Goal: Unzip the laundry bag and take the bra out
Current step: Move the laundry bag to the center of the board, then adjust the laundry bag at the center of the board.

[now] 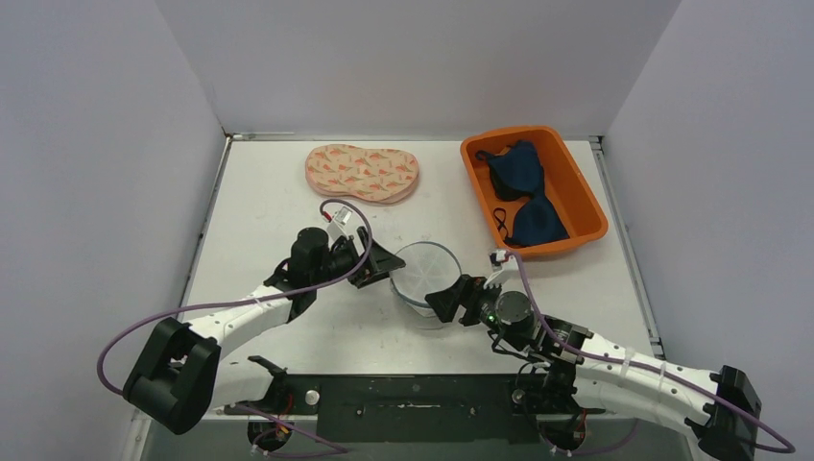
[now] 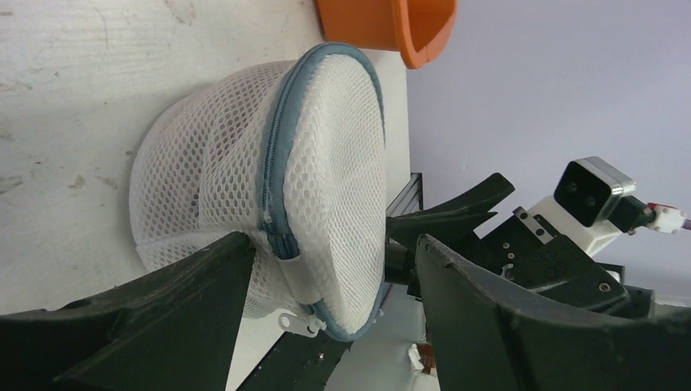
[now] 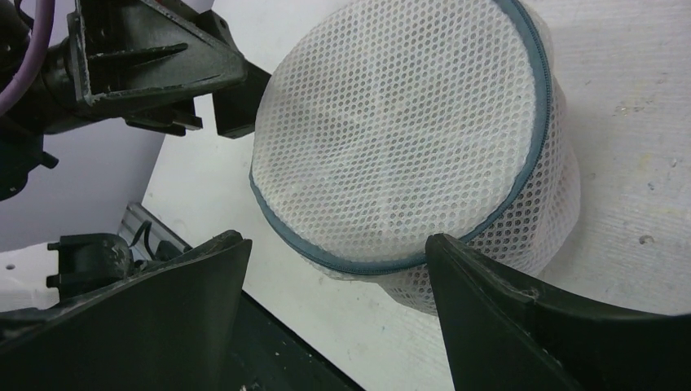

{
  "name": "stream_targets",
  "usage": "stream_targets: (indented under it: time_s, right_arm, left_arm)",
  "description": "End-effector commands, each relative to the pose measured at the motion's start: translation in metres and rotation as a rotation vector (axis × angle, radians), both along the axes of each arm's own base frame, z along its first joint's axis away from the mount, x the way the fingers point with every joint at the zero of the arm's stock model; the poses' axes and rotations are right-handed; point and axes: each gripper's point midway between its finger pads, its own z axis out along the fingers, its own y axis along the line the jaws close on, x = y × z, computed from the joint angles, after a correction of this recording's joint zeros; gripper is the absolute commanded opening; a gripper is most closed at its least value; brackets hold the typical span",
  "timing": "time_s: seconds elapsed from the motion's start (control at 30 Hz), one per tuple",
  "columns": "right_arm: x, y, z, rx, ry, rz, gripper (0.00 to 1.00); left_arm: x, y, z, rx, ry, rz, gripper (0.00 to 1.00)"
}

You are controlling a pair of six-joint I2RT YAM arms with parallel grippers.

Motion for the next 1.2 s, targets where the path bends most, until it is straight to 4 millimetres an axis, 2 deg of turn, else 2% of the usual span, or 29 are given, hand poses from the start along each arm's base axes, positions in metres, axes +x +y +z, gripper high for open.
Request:
stream_targets:
  time_s: [0.0,0.13,0.27,0.47,0.53,0.67,0.7,0.8,0.87,0.97,1.1,1.17]
  right_arm:
    - [-0.006,0.025,0.03,0.047,-0.051,0.111,0.81]
    - [-0.006,0.028,0.021,0.042,-0.008,0.093,0.8]
    - [-0.004,0.029,0.022,0.063,-0.009,0.078,0.79]
    - [-0.006,0.025,0.026,0.054,-0.02,0.084,0.79]
    - [-0.005,0.02,0.027,0.052,-0.024,0.066,0.79]
    - [0.001,-0.002,0.027,0.049,-0.018,-0.039,0.8]
    - [0.003,-0.009,0.028,0.058,-0.017,-0.068,0.81]
    - [0.004,-0.023,0.024,0.101,0.0,-0.136,0.81]
    - [0.003,-0.026,0.024,0.155,0.012,-0.153,0.81]
    - [0.0,-0.022,0.022,0.227,0.035,-0.149,0.82]
    - [-0.004,-0.006,0.025,0.321,0.062,-0.112,0.81]
    - [-0.005,0.003,0.023,0.343,0.078,-0.092,0.81]
  left_arm:
    - [0.007,0.0,0.003,0.044,-0.045,-0.008,0.74]
    - [0.011,0.008,-0.007,0.107,-0.039,0.036,0.78]
    - [0.017,0.006,-0.007,0.115,-0.042,0.038,0.71]
    - [0.015,-0.004,-0.01,0.107,-0.042,0.009,0.4]
    - [0.013,-0.006,-0.012,0.107,-0.043,0.002,0.27]
    - [0.005,-0.008,-0.01,0.09,-0.049,0.003,0.02]
    - [0.003,-0.007,-0.008,0.086,-0.053,0.013,0.0]
    - [-0.004,0.0,-0.002,0.066,-0.062,0.086,0.0]
    - [-0.01,0.006,0.003,0.036,-0.069,0.161,0.0]
    - [-0.017,0.016,0.02,-0.031,-0.097,0.298,0.0]
    - [-0.024,0.035,0.037,-0.15,-0.099,0.501,0.0]
    - [-0.027,0.045,0.039,-0.203,-0.09,0.586,0.0]
